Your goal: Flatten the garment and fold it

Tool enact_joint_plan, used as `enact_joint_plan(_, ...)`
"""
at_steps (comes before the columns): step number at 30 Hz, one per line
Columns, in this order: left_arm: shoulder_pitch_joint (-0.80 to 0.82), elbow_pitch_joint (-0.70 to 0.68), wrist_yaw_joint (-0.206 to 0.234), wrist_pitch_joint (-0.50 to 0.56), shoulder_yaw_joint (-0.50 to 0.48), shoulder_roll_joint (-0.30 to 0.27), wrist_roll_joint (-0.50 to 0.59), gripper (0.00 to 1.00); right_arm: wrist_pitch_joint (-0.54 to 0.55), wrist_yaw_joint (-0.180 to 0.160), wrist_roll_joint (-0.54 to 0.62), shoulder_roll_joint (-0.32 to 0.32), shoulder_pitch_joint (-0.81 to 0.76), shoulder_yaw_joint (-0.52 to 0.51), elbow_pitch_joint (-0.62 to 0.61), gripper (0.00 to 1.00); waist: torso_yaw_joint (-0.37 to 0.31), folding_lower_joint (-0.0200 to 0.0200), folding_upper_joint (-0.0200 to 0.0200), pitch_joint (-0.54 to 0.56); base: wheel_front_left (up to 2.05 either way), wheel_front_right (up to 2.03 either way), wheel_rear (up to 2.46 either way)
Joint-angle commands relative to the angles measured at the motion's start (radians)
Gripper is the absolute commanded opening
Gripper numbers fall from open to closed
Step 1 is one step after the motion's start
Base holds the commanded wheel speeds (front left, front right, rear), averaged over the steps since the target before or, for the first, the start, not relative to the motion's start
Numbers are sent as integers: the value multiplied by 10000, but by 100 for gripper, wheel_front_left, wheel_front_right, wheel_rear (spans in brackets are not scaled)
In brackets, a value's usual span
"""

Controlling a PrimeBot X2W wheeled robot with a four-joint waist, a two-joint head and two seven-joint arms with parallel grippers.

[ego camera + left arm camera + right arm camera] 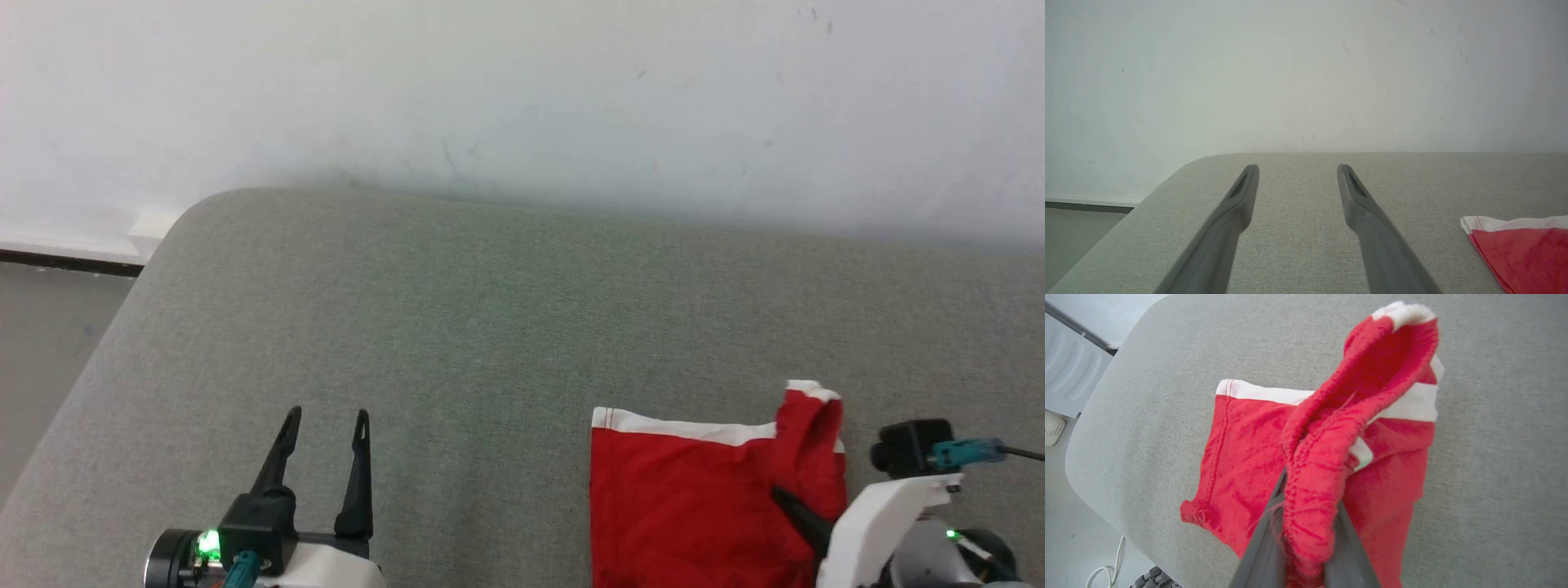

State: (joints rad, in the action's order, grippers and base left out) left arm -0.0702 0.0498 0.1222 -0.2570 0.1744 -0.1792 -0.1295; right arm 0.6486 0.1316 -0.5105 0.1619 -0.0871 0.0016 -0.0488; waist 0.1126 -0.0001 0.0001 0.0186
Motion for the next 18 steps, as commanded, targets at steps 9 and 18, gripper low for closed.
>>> enact_joint_plan(9,-199,13,-365,-47,-276,223,252,100,-105,-9,134,-712,723,1040,670,0,457,1,-1,-55,0,0,0)
enact_joint_plan(18,-13,107,-564,-47,-336,461,445,100,-500,-9,253,-1029,1621,2077,2089,0,858,1,-1,-360,0,0,0)
